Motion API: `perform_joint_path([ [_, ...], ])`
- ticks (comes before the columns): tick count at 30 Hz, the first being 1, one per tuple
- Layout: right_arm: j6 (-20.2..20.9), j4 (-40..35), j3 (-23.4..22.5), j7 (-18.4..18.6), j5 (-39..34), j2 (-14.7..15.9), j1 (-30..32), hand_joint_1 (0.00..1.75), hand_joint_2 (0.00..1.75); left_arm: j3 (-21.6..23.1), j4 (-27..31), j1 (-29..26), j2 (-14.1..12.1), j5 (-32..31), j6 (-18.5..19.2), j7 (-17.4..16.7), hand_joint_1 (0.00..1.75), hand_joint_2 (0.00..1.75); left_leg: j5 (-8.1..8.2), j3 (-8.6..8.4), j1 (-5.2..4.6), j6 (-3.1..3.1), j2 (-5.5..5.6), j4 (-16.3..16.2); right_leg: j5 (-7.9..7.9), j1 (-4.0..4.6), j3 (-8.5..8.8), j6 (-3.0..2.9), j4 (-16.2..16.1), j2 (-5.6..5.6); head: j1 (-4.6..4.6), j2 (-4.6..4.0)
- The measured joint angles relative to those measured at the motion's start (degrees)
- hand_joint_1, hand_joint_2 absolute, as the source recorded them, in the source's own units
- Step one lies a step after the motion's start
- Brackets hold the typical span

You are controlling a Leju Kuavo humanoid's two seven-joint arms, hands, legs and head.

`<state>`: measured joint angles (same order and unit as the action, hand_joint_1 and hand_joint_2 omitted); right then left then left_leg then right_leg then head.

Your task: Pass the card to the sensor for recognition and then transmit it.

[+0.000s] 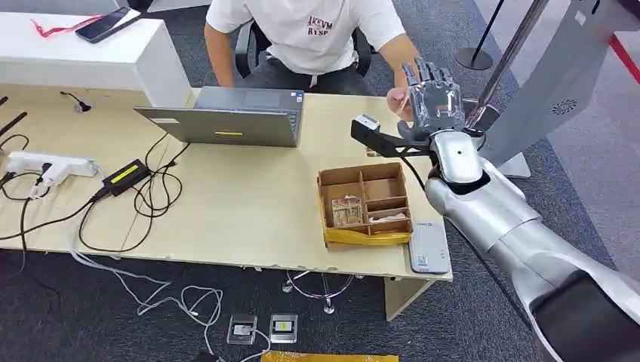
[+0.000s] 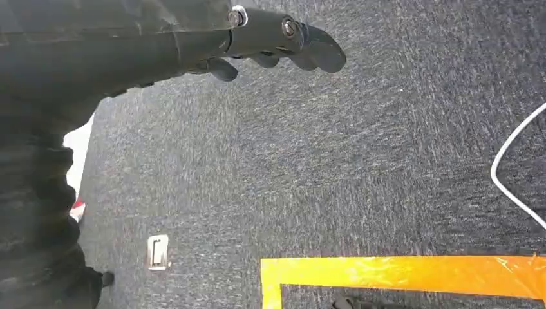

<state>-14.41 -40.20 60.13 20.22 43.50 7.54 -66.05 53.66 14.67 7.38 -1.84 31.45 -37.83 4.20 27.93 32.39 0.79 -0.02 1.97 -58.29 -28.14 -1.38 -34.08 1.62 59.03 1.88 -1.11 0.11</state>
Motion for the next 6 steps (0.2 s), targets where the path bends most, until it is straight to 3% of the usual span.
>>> perform_joint_path([
  [6,-6.93,0.07,-0.09,1.53,0.59,1.49,0.04,0.00,1.75,0.35,0.00,0.01,-0.02,0.96,-0.35,0.04,0.00,1.75,0.00,-0.04,0.00,0.00,-0.01,-0.02,0.00,0.00,-0.04,0.00,-0.02,0.07,0.00,0.00],
])
